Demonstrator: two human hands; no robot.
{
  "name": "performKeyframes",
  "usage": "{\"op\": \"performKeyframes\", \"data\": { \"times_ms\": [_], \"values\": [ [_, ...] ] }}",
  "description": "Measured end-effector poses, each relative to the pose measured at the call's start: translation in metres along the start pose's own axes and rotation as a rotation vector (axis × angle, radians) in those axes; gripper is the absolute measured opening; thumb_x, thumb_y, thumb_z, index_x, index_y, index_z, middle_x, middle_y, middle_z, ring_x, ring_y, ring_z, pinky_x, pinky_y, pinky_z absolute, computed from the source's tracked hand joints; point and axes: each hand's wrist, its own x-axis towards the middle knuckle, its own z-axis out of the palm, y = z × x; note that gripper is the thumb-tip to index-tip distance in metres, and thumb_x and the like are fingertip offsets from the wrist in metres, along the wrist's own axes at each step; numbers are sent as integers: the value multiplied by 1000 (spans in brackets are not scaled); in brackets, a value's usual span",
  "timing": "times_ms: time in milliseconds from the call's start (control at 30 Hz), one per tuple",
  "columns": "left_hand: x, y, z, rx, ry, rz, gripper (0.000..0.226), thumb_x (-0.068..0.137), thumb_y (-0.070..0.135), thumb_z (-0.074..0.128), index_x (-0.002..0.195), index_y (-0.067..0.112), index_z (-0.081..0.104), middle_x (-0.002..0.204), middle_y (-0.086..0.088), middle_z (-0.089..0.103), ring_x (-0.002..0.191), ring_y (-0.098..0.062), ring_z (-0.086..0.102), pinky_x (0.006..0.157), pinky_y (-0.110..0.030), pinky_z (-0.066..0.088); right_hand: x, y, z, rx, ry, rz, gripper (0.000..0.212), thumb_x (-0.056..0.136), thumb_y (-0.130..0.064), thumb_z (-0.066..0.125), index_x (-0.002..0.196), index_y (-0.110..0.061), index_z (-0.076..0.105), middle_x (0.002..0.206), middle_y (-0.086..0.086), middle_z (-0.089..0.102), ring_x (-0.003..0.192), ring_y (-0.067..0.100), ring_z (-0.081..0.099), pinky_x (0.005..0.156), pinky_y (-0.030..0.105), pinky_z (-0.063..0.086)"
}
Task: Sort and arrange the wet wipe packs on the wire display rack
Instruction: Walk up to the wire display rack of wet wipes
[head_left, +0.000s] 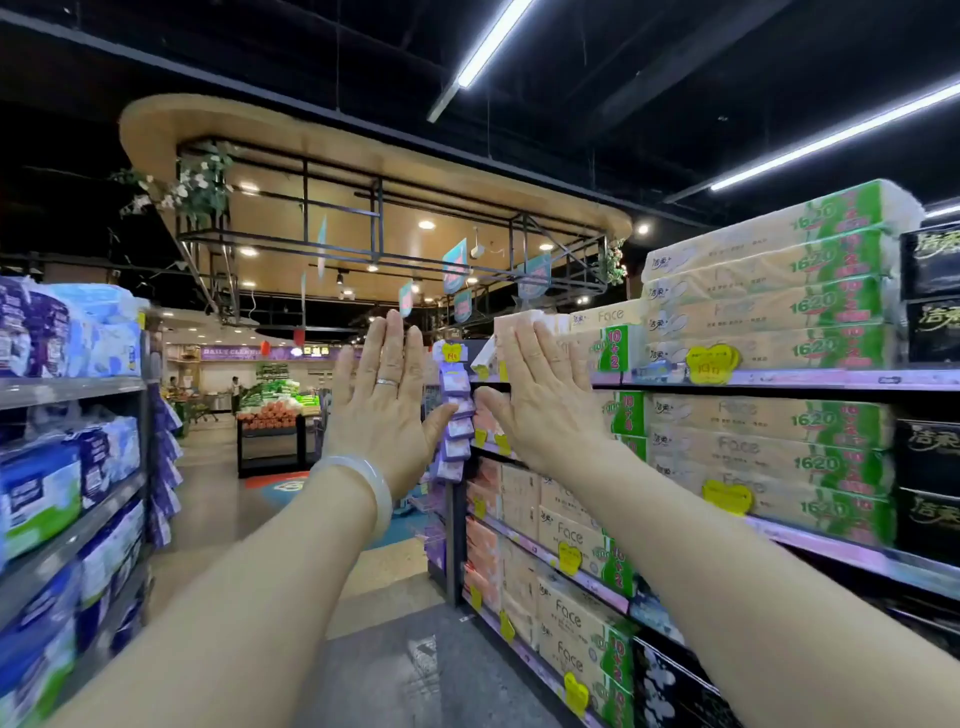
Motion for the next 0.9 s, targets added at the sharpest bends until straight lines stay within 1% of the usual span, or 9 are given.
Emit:
{"op": "performKeyframes", "data": {
  "times_ms": [100, 233, 300, 333, 400, 500, 600, 733, 900],
  "values": [
    [-3, -14, 32, 20, -55, 12, 71, 87, 60, 1, 123, 20, -47, 129, -1, -55, 121, -18, -50, 96, -33, -40, 11, -2, 35, -15, -15, 1, 72, 91, -57, 14, 147, -17, -8, 158, 1, -12, 144, 15, -16, 113, 39, -15],
    [-1, -32, 97, 42, -117, 4, 72, 87, 60, 0, 126, 18, -44, 128, 0, -55, 118, -16, -53, 93, -34, -42, 27, 1, 105, 9, -32, -7, 71, 91, -57, 12, 145, -18, -13, 158, 1, -12, 144, 15, -15, 111, 39, -17],
    [1, -38, 138, 51, -186, 1, 72, 89, 59, 3, 123, 18, -46, 128, 1, -55, 115, -15, -56, 97, -36, -39, 35, 3, 150, 21, -52, -18, 68, 90, -57, 12, 140, -23, -19, 158, 0, -11, 145, 16, -15, 113, 41, -15],
    [2, -41, 161, 37, -229, -6, 73, 90, 59, 5, 122, 19, -46, 127, 2, -55, 113, -14, -58, 99, -37, -38, 38, 4, 175, 41, -76, -7, 68, 90, -57, 12, 141, -24, -18, 158, 0, -11, 145, 15, -15, 114, 41, -13],
    [7, -45, 211, 11, -317, -16, 73, 91, 58, 7, 119, 19, -49, 127, 3, -55, 111, -13, -59, 105, -38, -31, 49, 9, 226, 65, -127, 10, 70, 91, -57, 13, 146, -20, -9, 158, 0, -13, 144, 16, -15, 114, 40, -14],
    [24, -53, 286, -6, -405, -17, 74, 91, 58, 9, 119, 19, -47, 128, 2, -53, 114, -17, -55, 113, -42, -20, 82, 21, 296, 65, -178, 3, 71, 91, -57, 14, 147, -18, -6, 158, 0, -15, 144, 16, -15, 113, 39, -15],
    [42, -70, 349, -22, -443, -56, 73, 91, 59, 10, 123, 19, -42, 129, 3, -50, 115, -15, -53, 114, -41, -18, 119, 27, 360, 99, -212, 3, 70, 92, -57, 16, 147, -18, -3, 158, -1, -12, 145, 15, -14, 114, 41, -12],
    [54, -104, 433, -7, -474, -81, 73, 91, 58, 14, 127, 18, -35, 135, 2, -43, 114, -15, -52, 115, -40, -14, 148, 11, 450, 127, -285, -21, 70, 92, -57, 16, 147, -18, -3, 158, 0, -11, 145, 14, -14, 115, 41, -10],
    [78, -157, 560, -10, -503, -67, 71, 92, 58, 14, 129, 21, -35, 130, 4, -49, 116, -15, -53, 114, -40, -17, 198, -22, 584, 182, -314, -48, 69, 92, -57, 16, 148, -19, -2, 158, 0, -13, 144, 14, -15, 115, 40, -10]
  ]
}}
